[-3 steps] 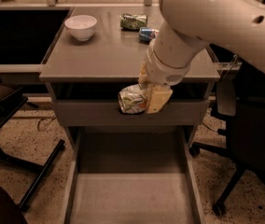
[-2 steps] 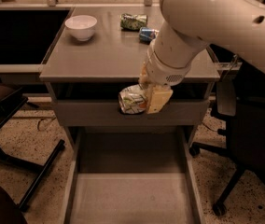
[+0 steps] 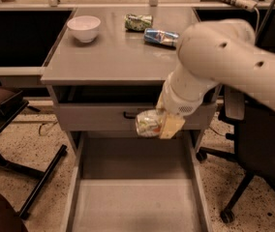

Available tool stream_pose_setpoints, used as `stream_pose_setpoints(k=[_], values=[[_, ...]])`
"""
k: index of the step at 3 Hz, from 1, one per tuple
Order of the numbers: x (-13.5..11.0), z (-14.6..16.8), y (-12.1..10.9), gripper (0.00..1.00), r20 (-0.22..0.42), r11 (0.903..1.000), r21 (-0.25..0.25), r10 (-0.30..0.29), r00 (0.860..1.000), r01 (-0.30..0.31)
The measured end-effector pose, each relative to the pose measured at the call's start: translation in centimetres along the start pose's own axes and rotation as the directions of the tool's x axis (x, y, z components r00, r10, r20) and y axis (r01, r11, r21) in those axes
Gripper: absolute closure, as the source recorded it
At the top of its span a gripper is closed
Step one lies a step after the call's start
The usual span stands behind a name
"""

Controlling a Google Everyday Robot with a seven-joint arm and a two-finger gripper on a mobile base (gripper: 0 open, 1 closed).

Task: Place 7up can into middle drawer

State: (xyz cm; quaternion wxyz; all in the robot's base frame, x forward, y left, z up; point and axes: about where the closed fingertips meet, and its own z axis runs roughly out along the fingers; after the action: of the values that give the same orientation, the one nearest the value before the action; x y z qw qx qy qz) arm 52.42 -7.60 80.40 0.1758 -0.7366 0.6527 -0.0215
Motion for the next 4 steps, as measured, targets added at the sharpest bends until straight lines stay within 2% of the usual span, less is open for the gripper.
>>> stream_pose_setpoints(k=[1, 2, 4], values=[[3.2, 6.7, 3.4, 1.0, 0.003, 0.9951, -0.026, 0.096, 0.995, -0.095], [5.0, 10.9, 7.3, 1.0, 0.019, 0.9869, -0.039, 0.157, 0.987, -0.156], [4.9, 11.5, 7.6, 1.0, 0.033, 0.986, -0.033, 0.165, 0.986, -0.164]])
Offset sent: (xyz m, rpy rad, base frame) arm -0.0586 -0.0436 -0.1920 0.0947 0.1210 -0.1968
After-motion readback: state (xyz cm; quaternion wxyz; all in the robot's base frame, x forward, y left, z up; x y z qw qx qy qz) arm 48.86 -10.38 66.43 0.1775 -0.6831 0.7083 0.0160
